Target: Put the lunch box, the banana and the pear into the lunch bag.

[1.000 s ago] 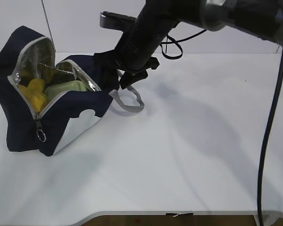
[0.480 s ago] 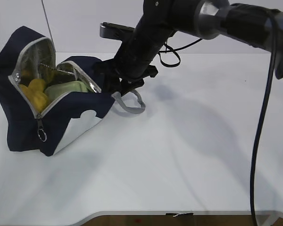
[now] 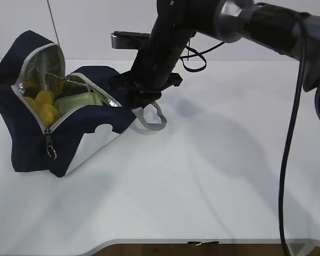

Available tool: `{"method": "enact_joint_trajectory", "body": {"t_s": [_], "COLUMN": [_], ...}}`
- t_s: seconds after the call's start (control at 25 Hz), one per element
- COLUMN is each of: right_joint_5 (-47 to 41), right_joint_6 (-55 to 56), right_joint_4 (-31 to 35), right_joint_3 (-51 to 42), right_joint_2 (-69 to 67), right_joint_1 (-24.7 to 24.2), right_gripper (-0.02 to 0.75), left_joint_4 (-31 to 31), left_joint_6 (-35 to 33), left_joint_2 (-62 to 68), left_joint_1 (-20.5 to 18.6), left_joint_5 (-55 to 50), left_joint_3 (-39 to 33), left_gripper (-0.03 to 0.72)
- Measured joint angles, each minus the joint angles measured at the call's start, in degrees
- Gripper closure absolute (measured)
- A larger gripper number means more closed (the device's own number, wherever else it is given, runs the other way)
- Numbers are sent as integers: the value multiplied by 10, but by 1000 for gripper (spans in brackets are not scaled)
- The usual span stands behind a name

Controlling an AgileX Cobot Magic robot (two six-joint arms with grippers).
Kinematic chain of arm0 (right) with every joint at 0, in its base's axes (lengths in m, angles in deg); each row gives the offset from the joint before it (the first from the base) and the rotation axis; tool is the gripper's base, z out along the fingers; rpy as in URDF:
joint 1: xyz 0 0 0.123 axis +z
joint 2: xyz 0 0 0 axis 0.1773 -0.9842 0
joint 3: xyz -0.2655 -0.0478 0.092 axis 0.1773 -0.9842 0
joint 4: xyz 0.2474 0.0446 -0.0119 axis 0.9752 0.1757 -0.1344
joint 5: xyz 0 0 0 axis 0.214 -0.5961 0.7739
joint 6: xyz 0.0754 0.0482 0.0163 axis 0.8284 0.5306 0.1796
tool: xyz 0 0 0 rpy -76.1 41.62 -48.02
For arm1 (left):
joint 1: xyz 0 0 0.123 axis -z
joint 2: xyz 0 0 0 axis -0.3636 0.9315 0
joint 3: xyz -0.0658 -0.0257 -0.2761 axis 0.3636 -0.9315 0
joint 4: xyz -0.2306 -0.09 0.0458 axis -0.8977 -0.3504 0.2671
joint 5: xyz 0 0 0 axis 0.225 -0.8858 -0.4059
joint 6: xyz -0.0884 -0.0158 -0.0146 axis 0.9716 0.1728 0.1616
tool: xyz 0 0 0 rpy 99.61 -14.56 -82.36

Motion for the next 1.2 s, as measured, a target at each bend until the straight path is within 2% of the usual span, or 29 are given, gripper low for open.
{"method": "enact_joint_trajectory", "body": {"t_s": [0.16,0.24,0.52,0.84,1.04,1.2], "right_joint_5": [-13,-18,-39,-49,-56,-57], "right_joint_6": [0,0,5,22,24,24], "right_joint_4": [-18,-36,-99,-166,-206,-223], "right_joint_3": [15,15,12,-72,-78,-81], "right_joint_2": [15,29,77,203,237,226], "right_joint_1": [0,0,0,0,-1,-1], "right_gripper": [731,731,731,731,731,731], "left_joint_4": [-41,-64,-92,-177,-190,-193], "left_joint_6": [0,0,0,-6,-9,-13], "left_joint_2": [0,0,0,0,0,1], "left_joint_1": [6,23,137,247,295,312], "left_joint_5": [-1,0,3,37,107,137], "left_joint_3": [0,0,0,0,0,0], "left_gripper": [673,673,673,673,673,673]}}
